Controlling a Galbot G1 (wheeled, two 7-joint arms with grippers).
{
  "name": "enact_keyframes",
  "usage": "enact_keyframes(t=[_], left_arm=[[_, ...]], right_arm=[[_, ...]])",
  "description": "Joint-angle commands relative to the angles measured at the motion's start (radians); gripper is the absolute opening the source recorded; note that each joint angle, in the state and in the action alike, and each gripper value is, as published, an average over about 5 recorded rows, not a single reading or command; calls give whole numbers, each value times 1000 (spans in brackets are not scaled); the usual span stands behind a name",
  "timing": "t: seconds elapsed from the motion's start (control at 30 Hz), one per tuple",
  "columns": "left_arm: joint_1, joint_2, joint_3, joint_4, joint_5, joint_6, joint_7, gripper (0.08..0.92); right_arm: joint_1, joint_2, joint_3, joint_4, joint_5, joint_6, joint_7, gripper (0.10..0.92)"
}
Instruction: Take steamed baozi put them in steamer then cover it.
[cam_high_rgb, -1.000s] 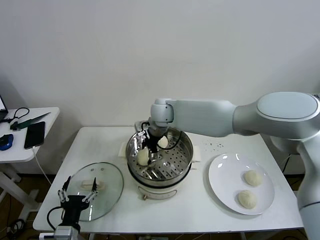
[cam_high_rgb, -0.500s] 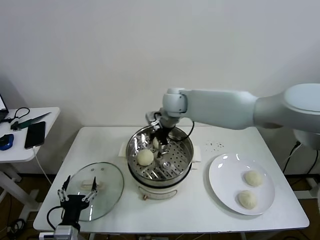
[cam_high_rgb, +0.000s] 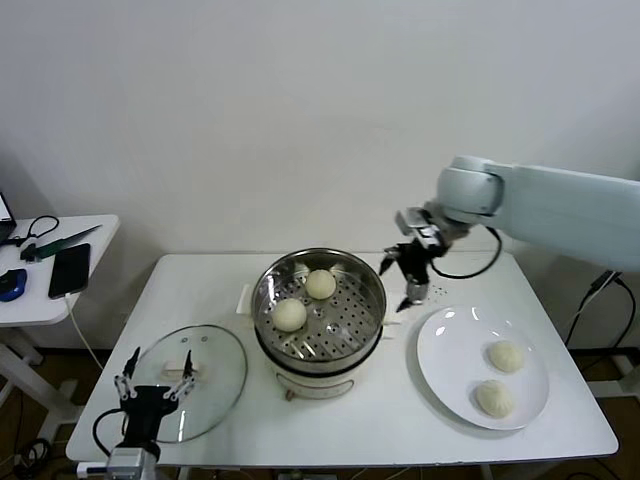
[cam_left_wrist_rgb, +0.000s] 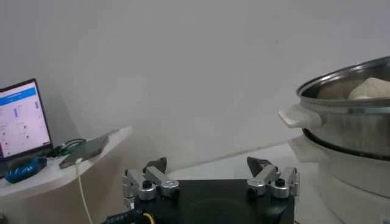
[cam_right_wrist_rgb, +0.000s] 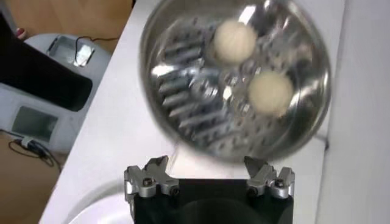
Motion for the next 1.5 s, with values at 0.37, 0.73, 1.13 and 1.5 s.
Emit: enact_keyframes(t=[0.37, 0.73, 1.13, 1.5], left_arm=[[14, -21, 2, -6, 22, 12, -1, 823], [7, -26, 5, 4, 33, 18, -1, 823], [10, -24, 0, 13, 33, 15, -2, 823], [8, -26, -1, 17, 33, 15, -3, 823]], right_arm=[[-601, -356, 367, 36, -447, 57, -65, 823], [-675, -330, 400, -6, -492, 68, -67, 823], [-669, -276, 388, -59, -501, 68, -60, 823], [-662, -257, 365, -80, -510, 76, -65, 792]])
